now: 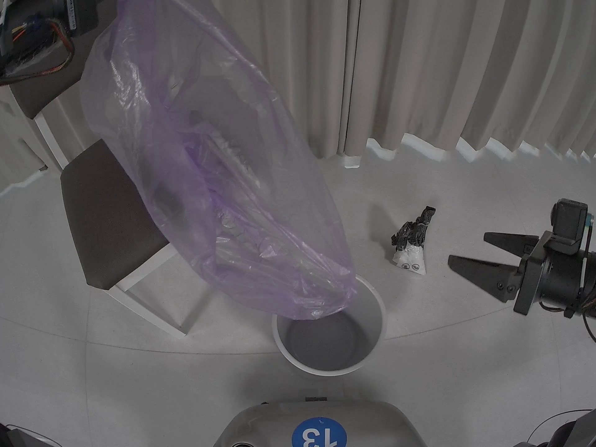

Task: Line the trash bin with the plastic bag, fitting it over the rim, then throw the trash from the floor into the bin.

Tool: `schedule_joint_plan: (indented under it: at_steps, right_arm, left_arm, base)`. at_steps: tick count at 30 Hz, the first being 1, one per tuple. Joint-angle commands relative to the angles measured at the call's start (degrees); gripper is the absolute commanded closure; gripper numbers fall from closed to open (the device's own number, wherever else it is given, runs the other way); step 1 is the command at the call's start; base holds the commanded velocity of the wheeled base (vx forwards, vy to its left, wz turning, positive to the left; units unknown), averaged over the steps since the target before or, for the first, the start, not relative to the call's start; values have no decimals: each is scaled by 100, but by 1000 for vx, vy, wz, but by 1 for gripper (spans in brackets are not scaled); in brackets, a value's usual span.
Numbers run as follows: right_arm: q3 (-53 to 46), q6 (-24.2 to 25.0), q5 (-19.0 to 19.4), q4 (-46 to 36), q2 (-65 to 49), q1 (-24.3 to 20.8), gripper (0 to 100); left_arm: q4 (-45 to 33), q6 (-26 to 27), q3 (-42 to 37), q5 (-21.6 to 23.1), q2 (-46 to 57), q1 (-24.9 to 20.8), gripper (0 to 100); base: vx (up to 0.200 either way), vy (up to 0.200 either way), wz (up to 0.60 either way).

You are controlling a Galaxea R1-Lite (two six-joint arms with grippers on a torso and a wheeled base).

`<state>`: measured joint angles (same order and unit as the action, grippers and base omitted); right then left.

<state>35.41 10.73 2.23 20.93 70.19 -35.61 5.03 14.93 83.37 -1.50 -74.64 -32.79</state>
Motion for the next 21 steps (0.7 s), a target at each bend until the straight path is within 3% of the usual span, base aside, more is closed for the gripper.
schedule_joint_plan:
  at_steps: [1,10,16,21]
  right_arm:
    - [36,8,-337,192,390,-719,0]
    - [62,-44,-1190,1449,1576,-1695,0]
    - [361,-36,-1568,1686,2042,-1994,0]
    - [414,-27,-1603,1704,2271,-2047,0]
  left_arm:
    - [-2,-17,-128,-17,38,10,100]
    - [-2,-175,-84,-35,64,45,100]
    - [6,-201,-67,-26,38,54,100]
    - [6,-201,30,-35,38,36,100]
  base:
    - [0,0,0]
    - [0,0,0]
    - [0,0,0]
    - [0,0,0]
